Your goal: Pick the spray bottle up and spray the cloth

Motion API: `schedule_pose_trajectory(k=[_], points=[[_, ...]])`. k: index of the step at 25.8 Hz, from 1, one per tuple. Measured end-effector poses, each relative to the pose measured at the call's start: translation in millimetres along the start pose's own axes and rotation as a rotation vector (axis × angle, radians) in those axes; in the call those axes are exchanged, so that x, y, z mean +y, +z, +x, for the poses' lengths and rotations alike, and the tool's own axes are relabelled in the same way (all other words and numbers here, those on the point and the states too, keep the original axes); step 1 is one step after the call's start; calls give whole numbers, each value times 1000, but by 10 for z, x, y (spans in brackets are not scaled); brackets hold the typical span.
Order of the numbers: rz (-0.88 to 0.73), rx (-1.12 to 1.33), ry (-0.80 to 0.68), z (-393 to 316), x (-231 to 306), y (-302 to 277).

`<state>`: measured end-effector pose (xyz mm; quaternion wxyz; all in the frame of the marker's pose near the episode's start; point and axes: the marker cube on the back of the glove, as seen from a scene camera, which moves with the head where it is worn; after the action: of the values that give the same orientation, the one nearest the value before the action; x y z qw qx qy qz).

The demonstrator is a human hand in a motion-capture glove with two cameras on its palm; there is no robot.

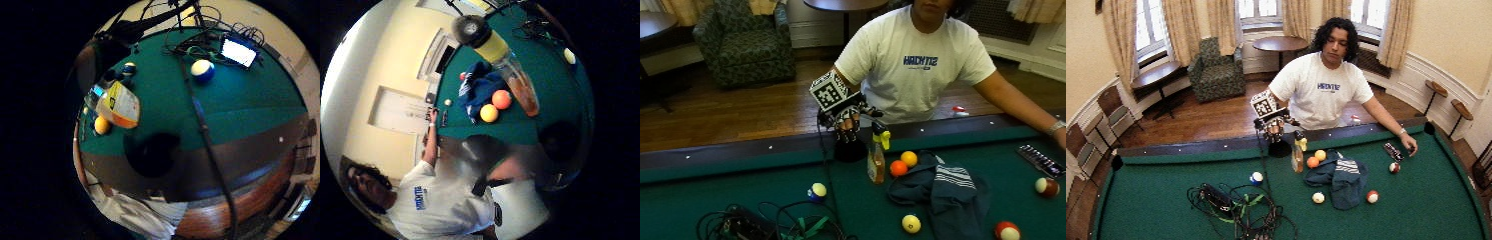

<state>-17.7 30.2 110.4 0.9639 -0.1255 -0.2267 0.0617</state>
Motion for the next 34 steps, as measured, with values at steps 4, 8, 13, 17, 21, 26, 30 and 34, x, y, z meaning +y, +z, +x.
schedule_pose_trajectory(k=[4, 8, 13, 17, 21, 26, 30, 34], points=[[34, -152, 52, -66, -127, 176], [62, -278, 84, -123, -240, 310], [78, -444, 123, -200, -377, 473], [131, -526, 162, -235, -475, 612], [250, -568, 195, -225, -559, 730], [316, -623, 219, -227, -688, 842], [349, -633, 234, -251, -820, 881], [363, -609, 245, -272, -956, 918]])
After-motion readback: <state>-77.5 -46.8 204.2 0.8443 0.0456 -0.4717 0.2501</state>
